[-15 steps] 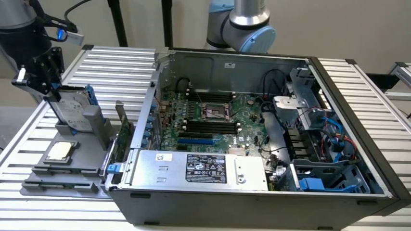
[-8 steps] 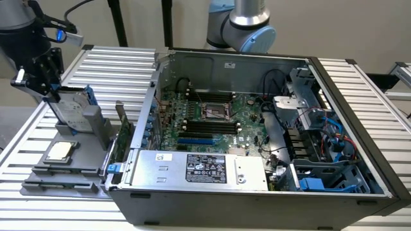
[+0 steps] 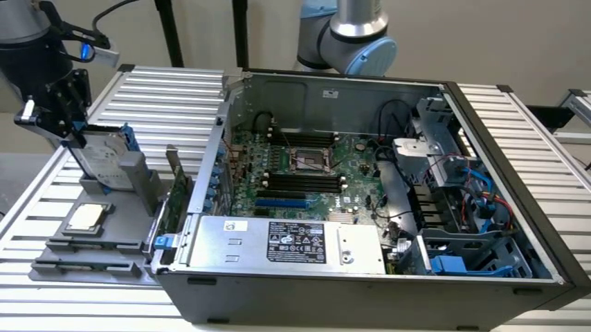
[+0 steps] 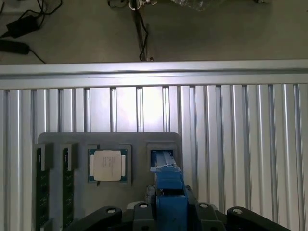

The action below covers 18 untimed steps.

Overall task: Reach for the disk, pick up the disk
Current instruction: 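Pick up the disk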

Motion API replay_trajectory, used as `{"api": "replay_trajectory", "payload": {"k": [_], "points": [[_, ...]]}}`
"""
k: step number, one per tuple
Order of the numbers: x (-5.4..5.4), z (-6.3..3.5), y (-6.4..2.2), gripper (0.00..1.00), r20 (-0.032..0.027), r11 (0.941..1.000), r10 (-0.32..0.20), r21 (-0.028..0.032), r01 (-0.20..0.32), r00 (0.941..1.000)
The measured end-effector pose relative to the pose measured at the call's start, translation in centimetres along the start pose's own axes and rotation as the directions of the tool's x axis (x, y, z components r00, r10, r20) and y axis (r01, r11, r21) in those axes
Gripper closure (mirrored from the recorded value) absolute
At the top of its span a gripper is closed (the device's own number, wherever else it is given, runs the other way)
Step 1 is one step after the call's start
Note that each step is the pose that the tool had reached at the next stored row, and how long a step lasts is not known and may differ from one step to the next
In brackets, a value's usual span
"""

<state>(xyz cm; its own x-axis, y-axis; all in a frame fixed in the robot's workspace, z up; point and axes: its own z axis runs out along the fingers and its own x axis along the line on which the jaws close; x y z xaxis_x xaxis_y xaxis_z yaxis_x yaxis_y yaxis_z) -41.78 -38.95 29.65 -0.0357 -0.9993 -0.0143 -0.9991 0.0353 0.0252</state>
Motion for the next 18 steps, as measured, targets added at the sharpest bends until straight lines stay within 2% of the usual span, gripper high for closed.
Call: {"api": "replay_trajectory", "payload": {"k": [12, 18], "points": [[0.00, -0.01, 0.00, 0.67, 0.0001, 1.0000, 0.000, 0.0005, 0.000, 1.0000], [-0.01, -0.49, 0.01, 0.67, 0.0013, 1.0000, 0.000, 0.0046, 0.000, 1.0000]]}}
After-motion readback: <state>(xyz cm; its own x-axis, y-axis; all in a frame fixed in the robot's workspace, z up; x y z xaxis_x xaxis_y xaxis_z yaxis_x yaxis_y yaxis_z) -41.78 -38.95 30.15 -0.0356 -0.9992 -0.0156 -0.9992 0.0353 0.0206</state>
